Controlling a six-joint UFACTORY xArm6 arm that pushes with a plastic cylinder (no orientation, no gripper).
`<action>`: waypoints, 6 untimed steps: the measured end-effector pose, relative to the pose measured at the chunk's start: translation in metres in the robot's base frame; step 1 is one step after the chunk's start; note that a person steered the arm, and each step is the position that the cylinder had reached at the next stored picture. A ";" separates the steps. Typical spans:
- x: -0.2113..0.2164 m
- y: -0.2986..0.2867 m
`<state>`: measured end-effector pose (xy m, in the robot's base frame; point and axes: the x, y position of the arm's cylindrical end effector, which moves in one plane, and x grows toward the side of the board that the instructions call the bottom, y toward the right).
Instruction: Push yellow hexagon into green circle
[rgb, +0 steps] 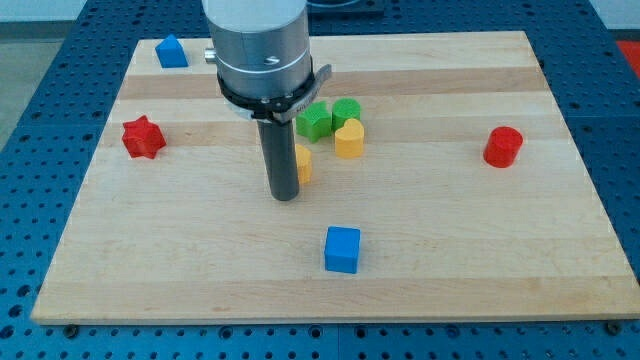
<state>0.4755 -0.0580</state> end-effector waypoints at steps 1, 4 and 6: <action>-0.025 0.007; -0.017 -0.078; -0.040 -0.012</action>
